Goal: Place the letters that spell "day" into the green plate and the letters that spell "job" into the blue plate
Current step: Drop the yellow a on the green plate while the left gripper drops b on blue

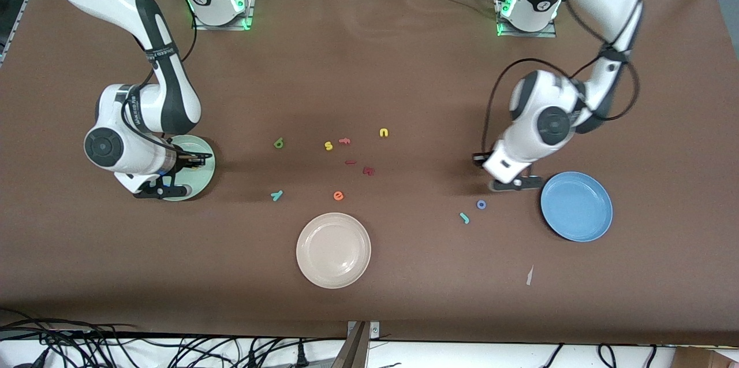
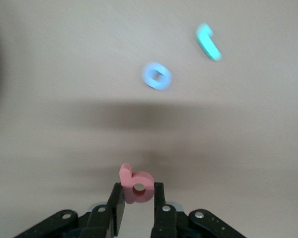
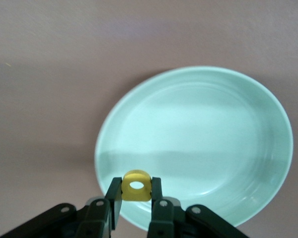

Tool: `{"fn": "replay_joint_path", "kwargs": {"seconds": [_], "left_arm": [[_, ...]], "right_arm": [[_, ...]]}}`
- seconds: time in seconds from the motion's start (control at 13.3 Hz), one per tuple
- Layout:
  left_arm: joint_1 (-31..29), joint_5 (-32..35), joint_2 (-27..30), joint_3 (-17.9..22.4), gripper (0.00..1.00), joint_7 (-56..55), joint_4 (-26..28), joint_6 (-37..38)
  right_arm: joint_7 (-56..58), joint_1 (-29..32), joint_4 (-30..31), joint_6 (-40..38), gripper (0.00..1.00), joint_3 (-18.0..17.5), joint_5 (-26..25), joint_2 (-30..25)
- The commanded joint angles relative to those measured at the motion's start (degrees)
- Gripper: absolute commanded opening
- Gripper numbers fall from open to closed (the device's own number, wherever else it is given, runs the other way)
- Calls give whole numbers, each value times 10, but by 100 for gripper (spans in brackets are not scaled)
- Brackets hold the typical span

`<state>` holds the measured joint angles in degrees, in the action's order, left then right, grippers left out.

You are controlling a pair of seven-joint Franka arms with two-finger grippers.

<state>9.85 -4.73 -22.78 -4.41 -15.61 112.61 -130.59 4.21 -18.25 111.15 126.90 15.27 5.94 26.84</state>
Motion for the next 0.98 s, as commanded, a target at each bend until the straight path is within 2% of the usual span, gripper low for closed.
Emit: {"fn": "replay_joint_path", "kwargs": {"seconds": [0.0,0.08,0.15,0.23,0.38,0.53,0.6,0.9], "left_arm": [[-61,11,62,-6,0,100,50,10],[-85,12,75,-5,0,131,59,10],[-104,16,80,-5,0,159,65,12],[-127,41,83,-5,0,188,67,12],[-163,82,82,-5,0,228,71,12],[-178,99,77,-3,0,249,76,5],[-181,125,70,4,0,249,75,3],[-176,131,44,8,0,250,61,-65]], "right_arm": [[74,-5,123,139,1,12,10,-48],[83,-2,127,147,15,14,11,-46],[83,1,124,146,65,16,13,-45],[82,1,116,135,100,16,13,-48],[77,1,66,42,100,15,17,-54],[15,-5,7,-66,100,12,32,-50],[-24,-13,4,-76,100,3,48,-54],[-207,-18,7,-70,100,-87,50,-71]]}}
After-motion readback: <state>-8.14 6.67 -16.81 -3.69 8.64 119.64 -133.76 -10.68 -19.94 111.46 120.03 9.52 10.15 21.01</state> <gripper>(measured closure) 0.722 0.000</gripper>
